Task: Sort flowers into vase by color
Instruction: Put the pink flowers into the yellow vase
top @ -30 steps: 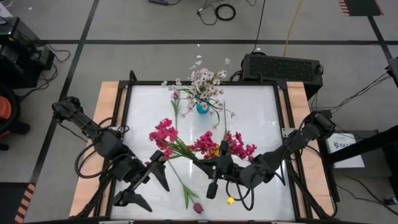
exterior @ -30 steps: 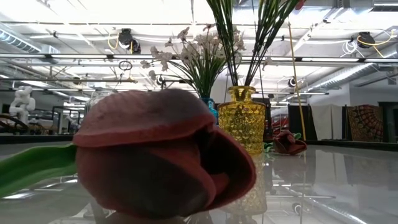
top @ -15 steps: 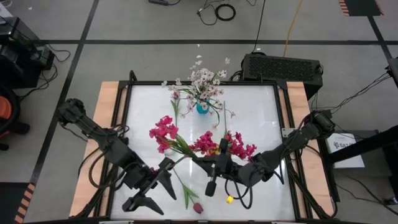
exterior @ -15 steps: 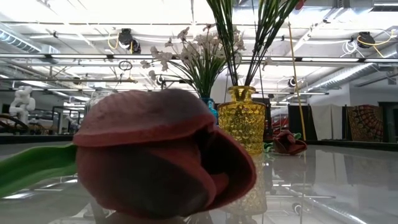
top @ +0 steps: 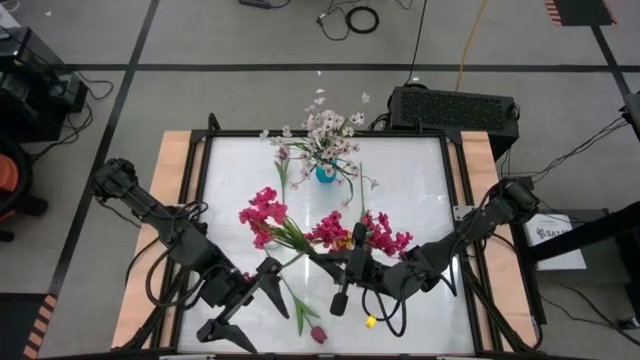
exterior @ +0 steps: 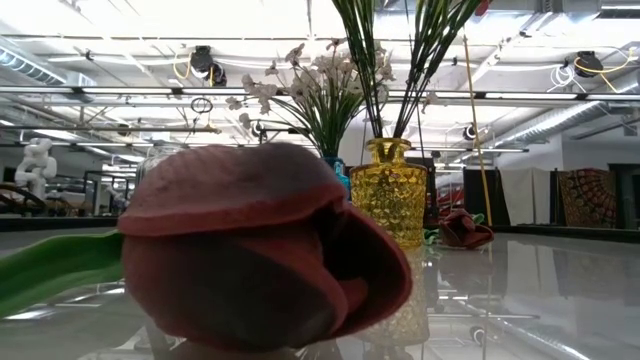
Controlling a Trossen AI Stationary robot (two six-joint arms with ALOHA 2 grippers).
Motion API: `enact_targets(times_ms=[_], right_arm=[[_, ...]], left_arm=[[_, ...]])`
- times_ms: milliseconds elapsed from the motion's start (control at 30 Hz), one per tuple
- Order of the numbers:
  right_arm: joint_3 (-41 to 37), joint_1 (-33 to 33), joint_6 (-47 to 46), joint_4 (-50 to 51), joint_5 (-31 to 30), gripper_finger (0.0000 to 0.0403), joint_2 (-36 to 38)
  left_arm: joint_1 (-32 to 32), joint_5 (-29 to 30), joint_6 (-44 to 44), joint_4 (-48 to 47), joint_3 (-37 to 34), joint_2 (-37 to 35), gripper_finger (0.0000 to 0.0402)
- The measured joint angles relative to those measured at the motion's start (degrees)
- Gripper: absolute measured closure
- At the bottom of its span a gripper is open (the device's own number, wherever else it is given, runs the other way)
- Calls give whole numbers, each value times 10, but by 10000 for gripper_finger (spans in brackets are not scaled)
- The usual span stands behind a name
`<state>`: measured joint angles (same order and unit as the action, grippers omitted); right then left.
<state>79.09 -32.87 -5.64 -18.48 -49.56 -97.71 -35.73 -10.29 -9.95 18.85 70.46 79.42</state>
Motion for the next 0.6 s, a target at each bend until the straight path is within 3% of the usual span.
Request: enact_targets(times_ms=[200, 467, 600], right_arm=[[0, -4, 19, -6, -16, 403, 0], [0, -10, 32, -14, -19, 403, 0], [0, -20, 68, -41, -56, 403, 0]], left_arm=[[-6, -40, 6, -4, 0, 0, 86], [-12, -44, 6, -22, 0, 0, 206], [-19, -44, 6, -21, 0, 0, 255]])
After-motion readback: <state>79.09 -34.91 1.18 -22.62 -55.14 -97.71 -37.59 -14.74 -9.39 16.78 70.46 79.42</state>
